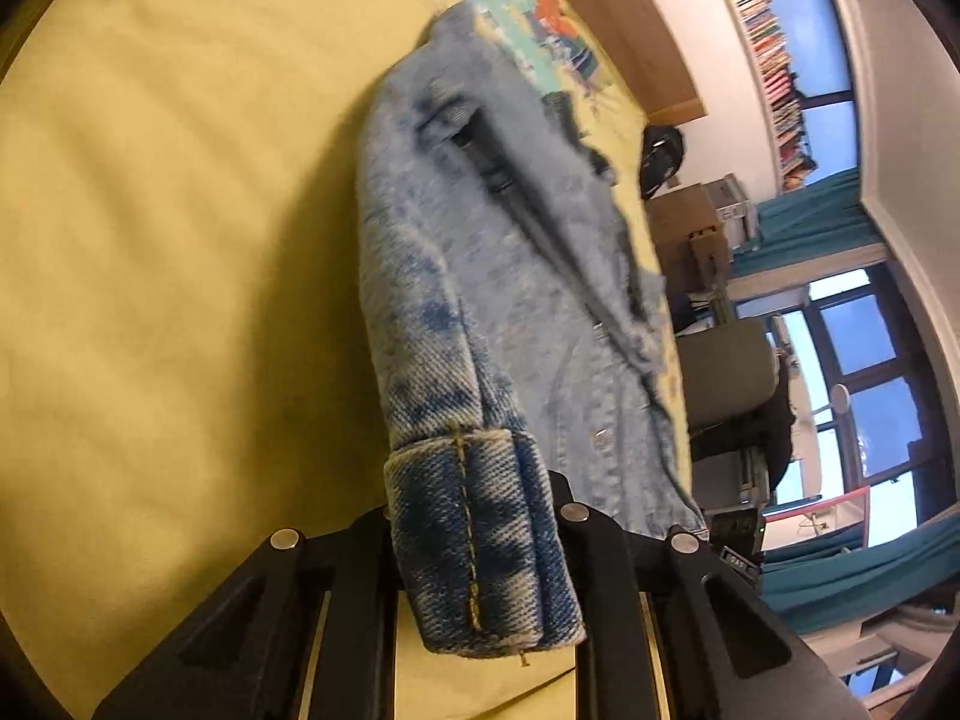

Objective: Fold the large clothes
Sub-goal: 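Lift the hem with both tools and fold it over toward the collar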

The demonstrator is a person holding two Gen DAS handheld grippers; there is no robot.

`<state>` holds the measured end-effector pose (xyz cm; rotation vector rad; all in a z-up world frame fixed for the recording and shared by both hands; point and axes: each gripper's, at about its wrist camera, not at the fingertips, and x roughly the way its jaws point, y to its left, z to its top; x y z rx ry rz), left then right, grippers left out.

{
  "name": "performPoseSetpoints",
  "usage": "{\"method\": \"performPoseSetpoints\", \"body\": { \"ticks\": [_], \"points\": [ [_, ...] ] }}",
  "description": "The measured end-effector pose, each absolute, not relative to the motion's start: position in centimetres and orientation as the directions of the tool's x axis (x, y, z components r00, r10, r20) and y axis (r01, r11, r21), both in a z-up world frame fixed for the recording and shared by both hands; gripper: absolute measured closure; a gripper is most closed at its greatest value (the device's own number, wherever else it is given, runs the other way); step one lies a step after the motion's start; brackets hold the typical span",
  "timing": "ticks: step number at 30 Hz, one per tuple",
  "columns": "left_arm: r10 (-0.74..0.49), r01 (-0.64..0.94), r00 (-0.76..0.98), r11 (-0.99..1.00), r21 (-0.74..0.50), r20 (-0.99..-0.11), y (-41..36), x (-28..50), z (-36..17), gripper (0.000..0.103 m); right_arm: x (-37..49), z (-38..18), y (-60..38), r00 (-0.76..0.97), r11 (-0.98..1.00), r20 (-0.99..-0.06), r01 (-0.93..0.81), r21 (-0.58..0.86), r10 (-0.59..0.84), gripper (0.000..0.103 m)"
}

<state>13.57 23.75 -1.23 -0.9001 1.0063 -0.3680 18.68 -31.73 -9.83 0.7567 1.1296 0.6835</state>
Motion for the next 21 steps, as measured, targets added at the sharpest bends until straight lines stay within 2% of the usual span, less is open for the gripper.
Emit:
{"method": "performPoseSetpoints", "body": {
  "ticks": [12, 21],
  "points": [
    [-0.635, 0.031, 0.623, 0.605, -0.796, -0.458, 23.3, 18.9, 7.0, 0.091, 23.3, -1.2, -31.7, 0.44, 0.565, -0.437, -0.216, 0.796, 0.784, 0.092],
    [-0.6, 0.069, 0.681, 0.622, -0.78, -0.419, 23.9, 27.7, 10.6, 0.091, 32.8, 4.3, -31.6, 0.547, 0.553, -0.362, -0.233, 0.8, 0.755, 0.091]
  ]
}}
